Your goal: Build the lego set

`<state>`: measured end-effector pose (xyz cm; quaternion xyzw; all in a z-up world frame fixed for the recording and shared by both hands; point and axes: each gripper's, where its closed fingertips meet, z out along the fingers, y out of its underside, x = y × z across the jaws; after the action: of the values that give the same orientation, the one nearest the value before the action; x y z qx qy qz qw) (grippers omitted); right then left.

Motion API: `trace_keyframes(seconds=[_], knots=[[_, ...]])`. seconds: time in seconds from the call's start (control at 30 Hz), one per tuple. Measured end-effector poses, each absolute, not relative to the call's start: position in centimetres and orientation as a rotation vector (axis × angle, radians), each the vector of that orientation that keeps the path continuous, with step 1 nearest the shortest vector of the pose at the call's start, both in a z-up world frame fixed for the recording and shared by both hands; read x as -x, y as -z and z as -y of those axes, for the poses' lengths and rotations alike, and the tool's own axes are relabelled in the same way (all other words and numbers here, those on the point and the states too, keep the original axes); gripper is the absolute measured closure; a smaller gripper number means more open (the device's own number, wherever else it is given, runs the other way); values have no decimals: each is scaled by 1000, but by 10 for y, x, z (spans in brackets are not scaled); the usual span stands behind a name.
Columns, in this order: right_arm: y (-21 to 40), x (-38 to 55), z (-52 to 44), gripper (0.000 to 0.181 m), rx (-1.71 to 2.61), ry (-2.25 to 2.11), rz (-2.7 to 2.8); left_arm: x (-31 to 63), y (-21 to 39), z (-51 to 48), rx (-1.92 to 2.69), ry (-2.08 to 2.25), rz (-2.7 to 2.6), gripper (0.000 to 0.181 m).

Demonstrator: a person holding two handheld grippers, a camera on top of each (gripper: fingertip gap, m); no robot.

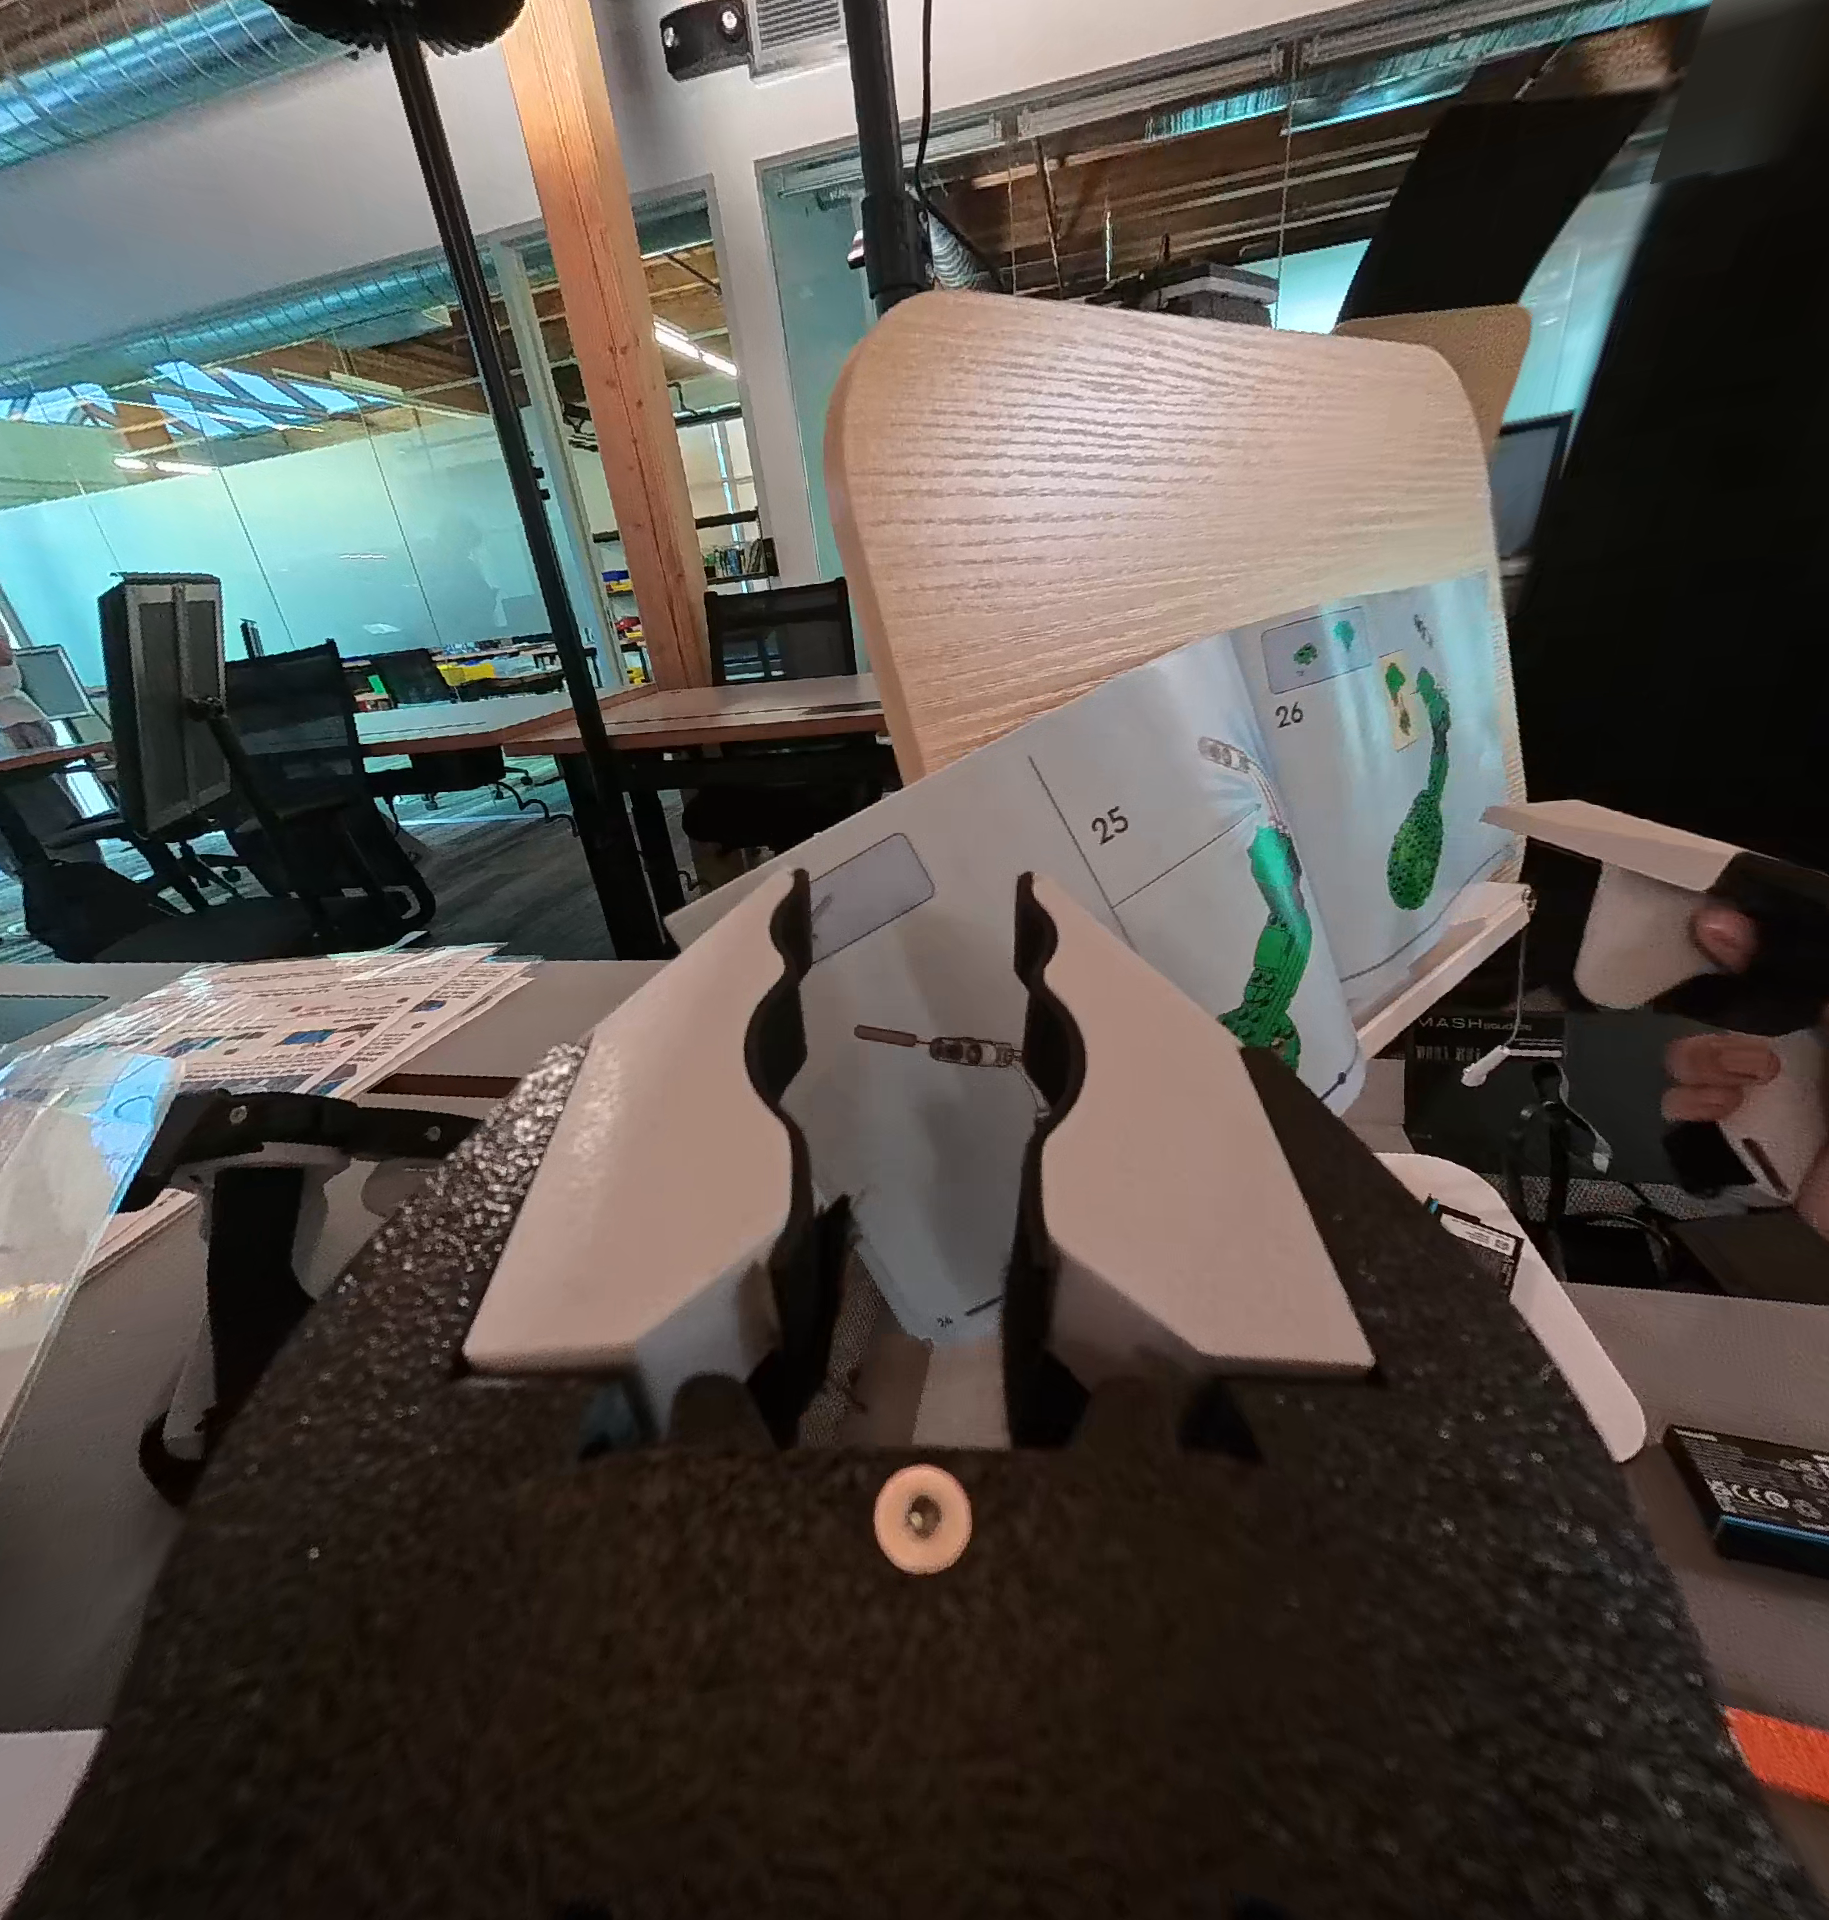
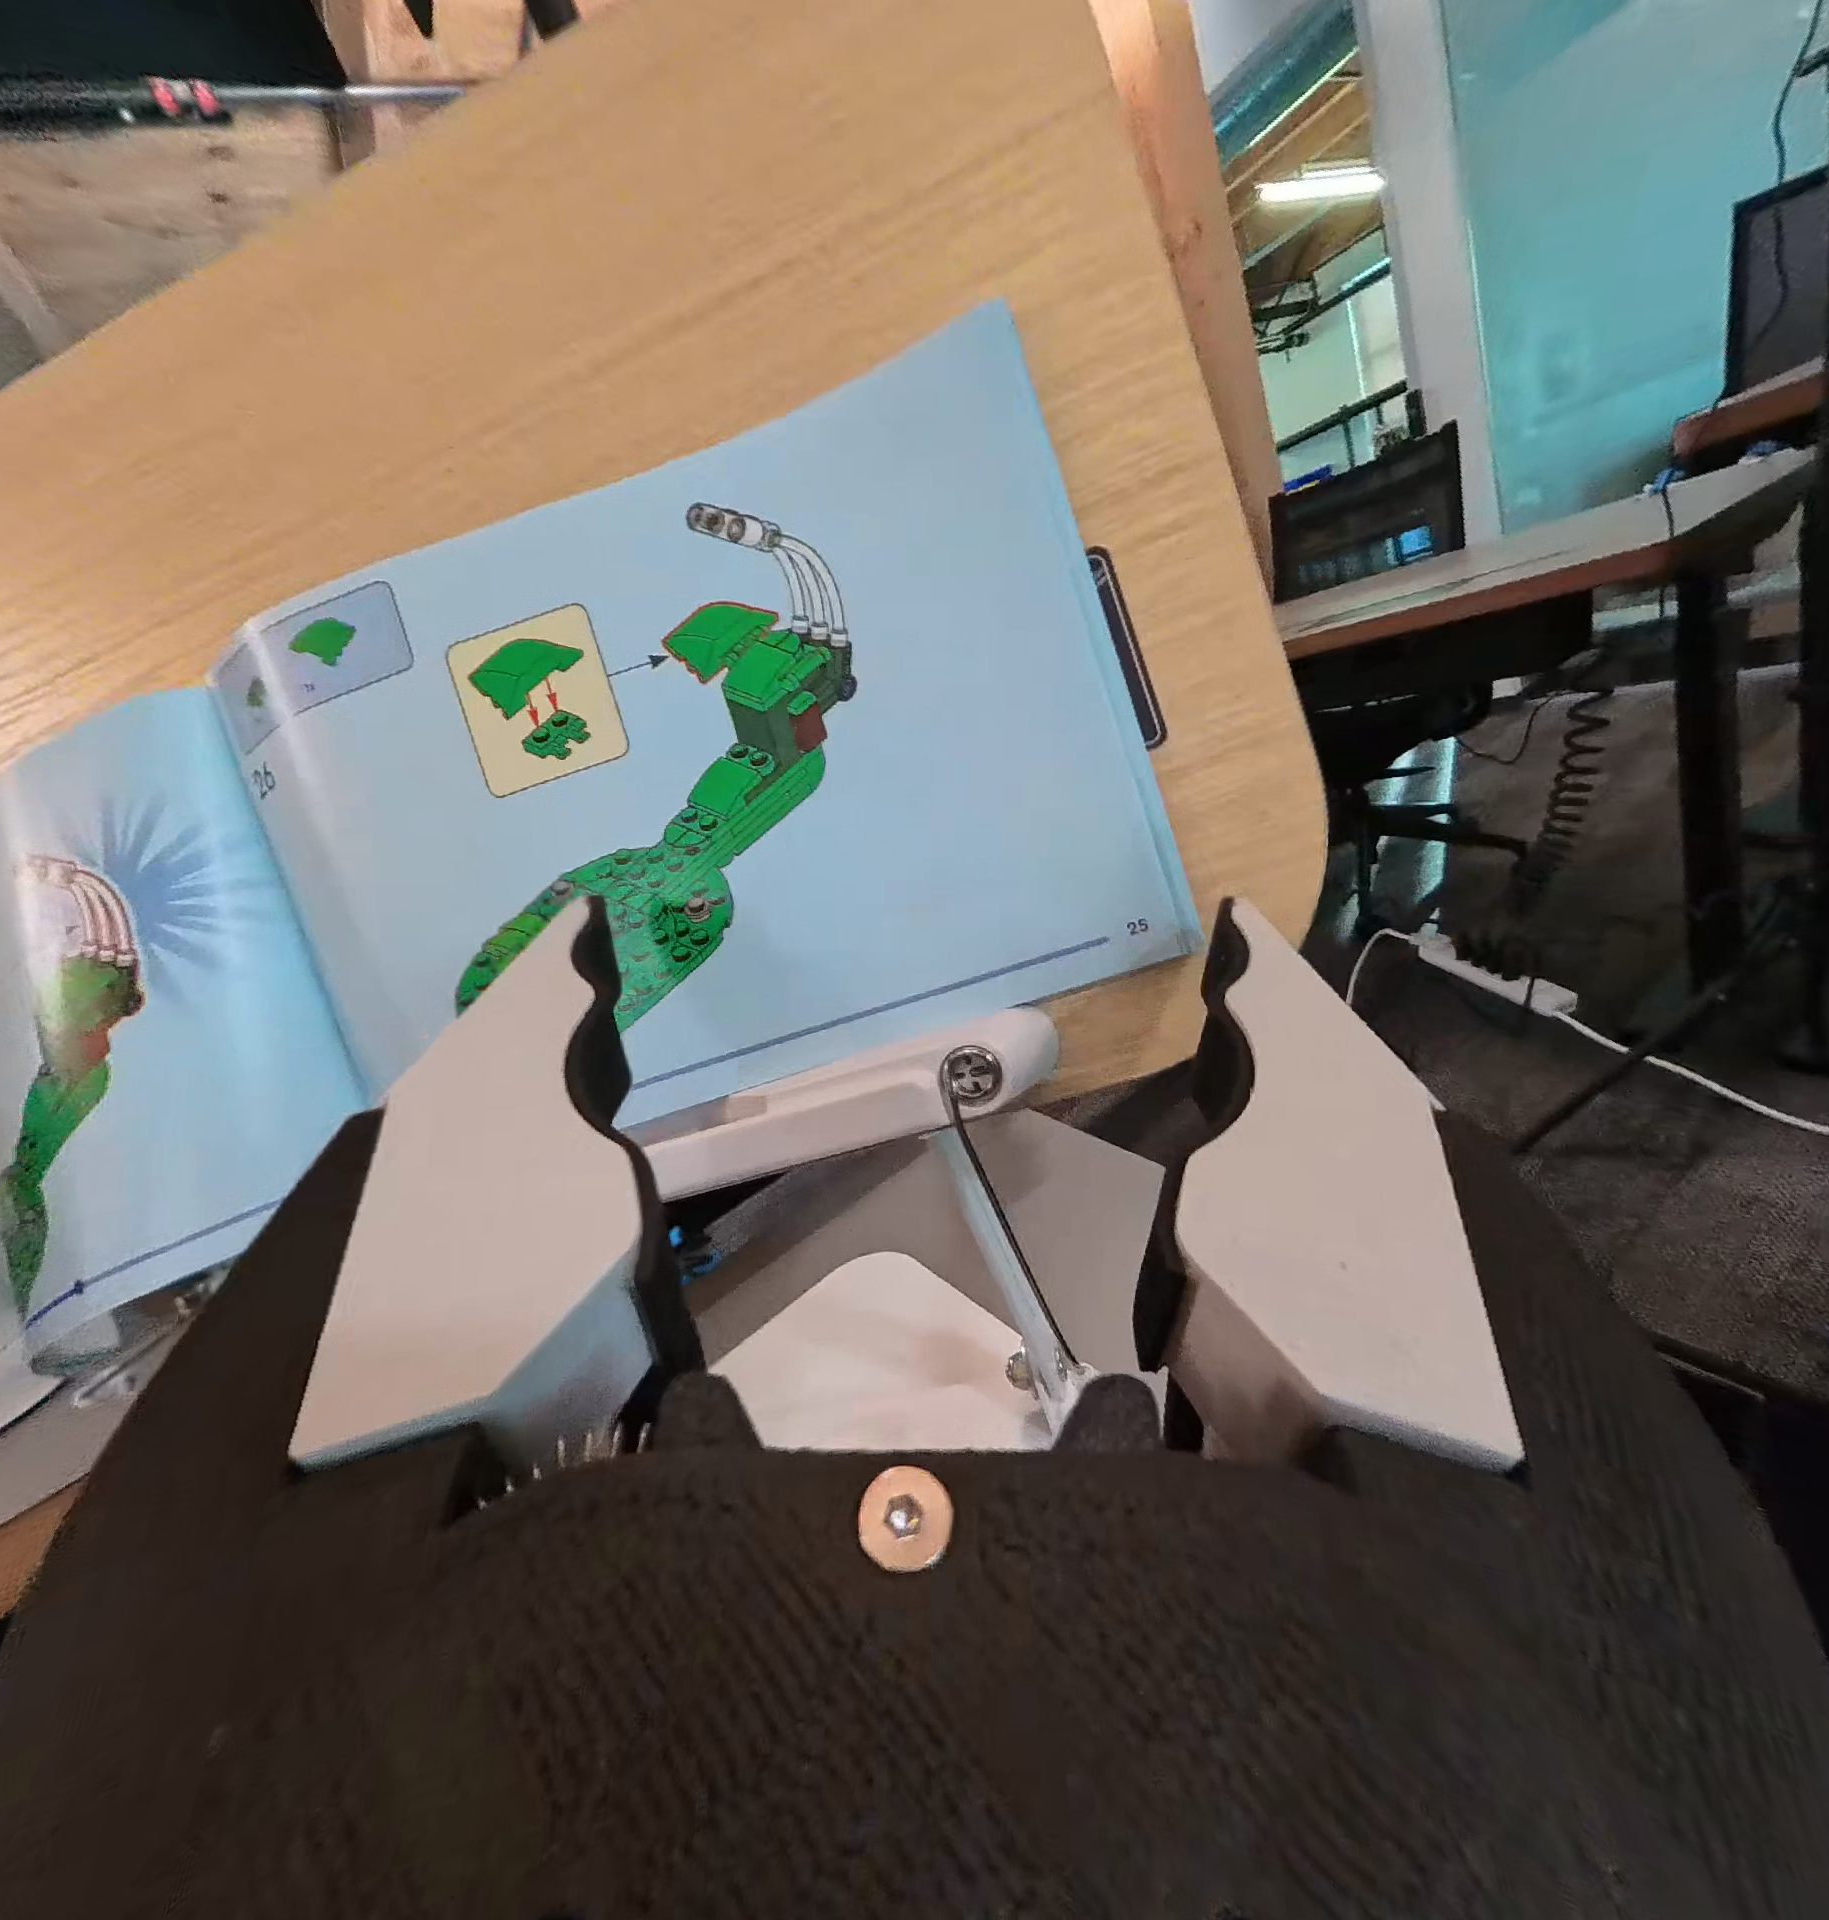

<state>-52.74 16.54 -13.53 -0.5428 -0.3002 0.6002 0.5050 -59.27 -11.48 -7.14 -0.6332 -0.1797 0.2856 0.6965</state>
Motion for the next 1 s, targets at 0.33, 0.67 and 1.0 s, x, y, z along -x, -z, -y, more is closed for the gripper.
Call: trace_keyframes(seconds=[0.33,0.67,1.0], knots=[[143,530,-168,96,1320,-1312,772,590,74,109,1435,-631,384,145],[143,524,-179,99,1338,-1194,729,589,72,110,1426,-631,384,145],[150,532,-176,101,1373,-1280,737,585,72,106,1424,-623,371,145]])
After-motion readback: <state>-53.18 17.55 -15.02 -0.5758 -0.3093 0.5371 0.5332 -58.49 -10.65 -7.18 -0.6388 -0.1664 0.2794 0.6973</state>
